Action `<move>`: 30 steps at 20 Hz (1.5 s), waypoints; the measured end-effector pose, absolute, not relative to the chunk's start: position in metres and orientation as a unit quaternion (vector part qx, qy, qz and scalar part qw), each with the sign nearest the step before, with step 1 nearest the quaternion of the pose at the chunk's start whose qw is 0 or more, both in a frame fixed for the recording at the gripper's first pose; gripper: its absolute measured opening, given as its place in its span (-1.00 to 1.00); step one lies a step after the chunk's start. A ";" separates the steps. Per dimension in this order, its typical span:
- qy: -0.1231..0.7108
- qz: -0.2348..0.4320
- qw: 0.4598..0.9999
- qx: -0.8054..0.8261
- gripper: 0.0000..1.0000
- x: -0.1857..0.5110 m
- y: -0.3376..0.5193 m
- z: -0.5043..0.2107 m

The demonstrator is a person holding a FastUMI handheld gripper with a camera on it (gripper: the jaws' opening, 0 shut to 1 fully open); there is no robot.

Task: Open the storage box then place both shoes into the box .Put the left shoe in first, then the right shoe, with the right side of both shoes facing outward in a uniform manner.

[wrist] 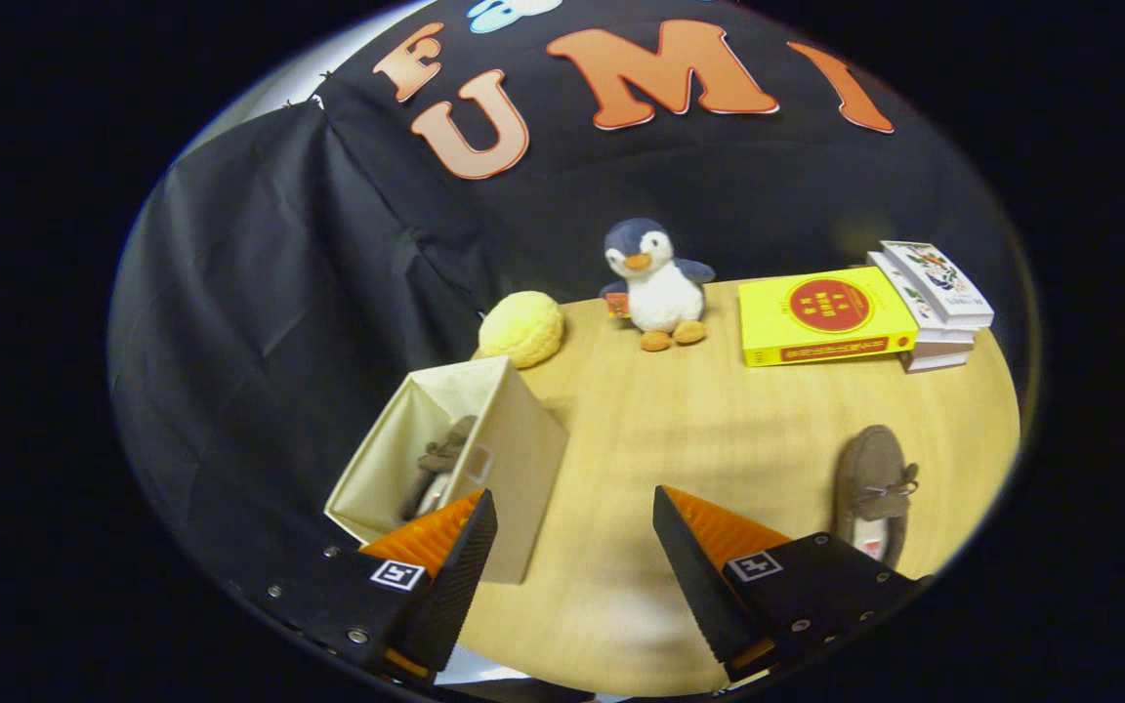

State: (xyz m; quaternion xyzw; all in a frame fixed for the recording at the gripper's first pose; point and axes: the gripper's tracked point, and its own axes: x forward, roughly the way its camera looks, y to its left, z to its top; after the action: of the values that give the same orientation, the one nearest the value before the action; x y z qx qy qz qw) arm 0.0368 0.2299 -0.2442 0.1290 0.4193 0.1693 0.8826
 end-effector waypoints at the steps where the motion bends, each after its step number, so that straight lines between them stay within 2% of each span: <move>1: 0.418 0.160 0.885 0.124 0.93 0.034 0.215 -0.249; 7: 0.432 0.097 0.892 0.097 0.93 0.023 0.114 -0.287; 13: 0.453 0.061 0.887 0.065 0.91 0.012 0.037 -0.328; 19: 0.475 0.061 0.877 0.032 0.69 0.010 0.006 -0.368; 23: 0.478 0.057 0.877 0.016 0.40 0.020 -0.002 -0.390; 25: 0.473 0.054 0.879 0.009 0.16 0.026 -0.005 -0.395; 26: 0.469 0.054 0.881 0.008 -0.02 0.030 -0.005 -0.398; 29: 0.470 0.047 0.882 0.018 -0.30 0.034 -0.003 -0.406; 30: 0.468 0.037 0.883 0.014 -0.45 0.036 -0.006 -0.408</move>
State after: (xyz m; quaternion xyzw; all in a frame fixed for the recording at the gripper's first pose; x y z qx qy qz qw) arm 0.0361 -0.0062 -0.4079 0.0141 0.4680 0.0367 0.8829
